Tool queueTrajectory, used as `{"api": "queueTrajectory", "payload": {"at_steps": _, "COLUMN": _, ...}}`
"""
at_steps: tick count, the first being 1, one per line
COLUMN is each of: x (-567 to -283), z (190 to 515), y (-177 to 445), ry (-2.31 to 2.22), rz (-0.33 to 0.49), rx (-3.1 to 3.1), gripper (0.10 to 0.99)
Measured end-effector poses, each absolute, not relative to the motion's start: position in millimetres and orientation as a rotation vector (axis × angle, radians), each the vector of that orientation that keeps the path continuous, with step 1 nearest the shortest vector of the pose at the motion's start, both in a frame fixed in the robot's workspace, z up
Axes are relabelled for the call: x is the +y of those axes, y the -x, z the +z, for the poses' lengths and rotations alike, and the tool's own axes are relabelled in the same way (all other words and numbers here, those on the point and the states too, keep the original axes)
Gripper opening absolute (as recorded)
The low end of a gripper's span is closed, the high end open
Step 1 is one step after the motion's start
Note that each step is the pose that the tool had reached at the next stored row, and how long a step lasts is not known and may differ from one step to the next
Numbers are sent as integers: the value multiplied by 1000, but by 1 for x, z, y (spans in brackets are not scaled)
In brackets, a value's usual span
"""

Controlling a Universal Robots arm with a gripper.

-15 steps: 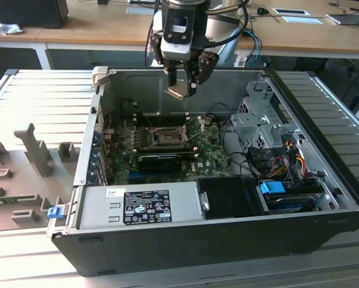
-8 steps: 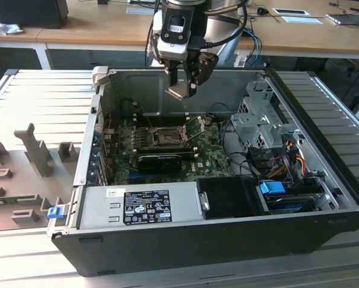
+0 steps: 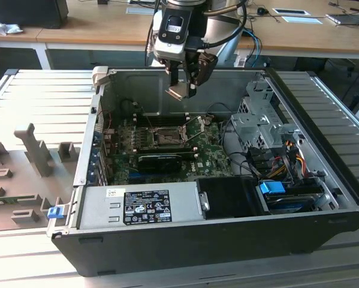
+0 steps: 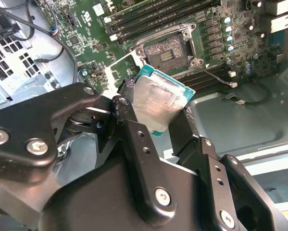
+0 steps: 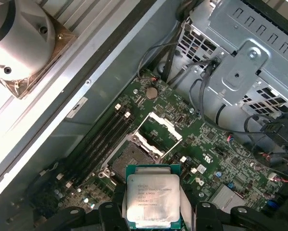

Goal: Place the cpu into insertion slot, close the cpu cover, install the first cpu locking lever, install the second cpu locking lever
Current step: 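Place the cpu into insertion slot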

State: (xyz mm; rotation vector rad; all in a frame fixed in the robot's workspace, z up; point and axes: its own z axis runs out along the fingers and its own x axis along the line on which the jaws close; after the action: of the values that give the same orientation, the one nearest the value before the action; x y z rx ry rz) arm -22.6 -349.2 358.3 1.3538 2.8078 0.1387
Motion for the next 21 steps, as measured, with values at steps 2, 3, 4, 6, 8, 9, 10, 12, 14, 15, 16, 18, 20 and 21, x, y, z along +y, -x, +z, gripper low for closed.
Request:
{"api": "queueTrajectory", "payload": {"at_steps": 2, "x": -349, "z": 358, "y": 23, "ry": -1369, "rz": 139, "rx": 2800, "gripper": 533}}
{"api": "queueTrajectory", "payload": {"at_steps": 3, "x": -349, "z": 358, "y": 23, "ry": -1376, "rz": 139, "rx": 2796, "gripper": 533}}
{"api": "queueTrajectory", "payload": {"at_steps": 4, "x": -349, "z": 358, "y": 23, "ry": -1381, "rz": 138, "rx": 2793, "gripper": 533}}
{"api": "queueTrajectory", "payload": {"at_steps": 6, "x": -349, "z": 358, "y": 23, "ry": -1402, "rz": 138, "rx": 2782, "gripper": 533}}
{"api": "queueTrajectory", "payload": {"at_steps": 8, "x": -349, "z": 358, "y": 23, "ry": -1416, "rz": 138, "rx": 2775, "gripper": 533}}
{"api": "queueTrajectory", "payload": {"at_steps": 9, "x": -349, "z": 358, "y": 23, "ry": -1423, "rz": 138, "rx": 2771, "gripper": 533}}
{"api": "queueTrajectory", "payload": {"at_steps": 10, "x": -349, "z": 358, "y": 23, "ry": -1430, "rz": 138, "rx": 2767, "gripper": 533}}
{"api": "queueTrajectory", "payload": {"at_steps": 12, "x": -349, "z": 358, "y": 23, "ry": -1449, "rz": 137, "rx": 2756, "gripper": 533}}
{"api": "queueTrajectory", "payload": {"at_steps": 14, "x": -349, "z": 358, "y": 23, "ry": -1473, "rz": 137, "rx": 2743, "gripper": 533}}
{"api": "queueTrajectory", "payload": {"at_steps": 15, "x": -349, "z": 358, "y": 23, "ry": -1481, "rz": 137, "rx": 2738, "gripper": 533}}
{"api": "queueTrajectory", "payload": {"at_steps": 16, "x": -349, "z": 357, "y": 23, "ry": -1488, "rz": 137, "rx": 2734, "gripper": 533}}
{"api": "queueTrajectory", "payload": {"at_steps": 18, "x": -349, "z": 357, "y": 23, "ry": -1501, "rz": 137, "rx": 2726, "gripper": 533}}
{"api": "queueTrajectory", "payload": {"at_steps": 20, "x": -349, "z": 357, "y": 23, "ry": -1517, "rz": 136, "rx": 2717, "gripper": 533}}
{"api": "queueTrajectory", "payload": {"at_steps": 21, "x": -349, "z": 357, "y": 23, "ry": -1530, "rz": 136, "rx": 2709, "gripper": 533}}
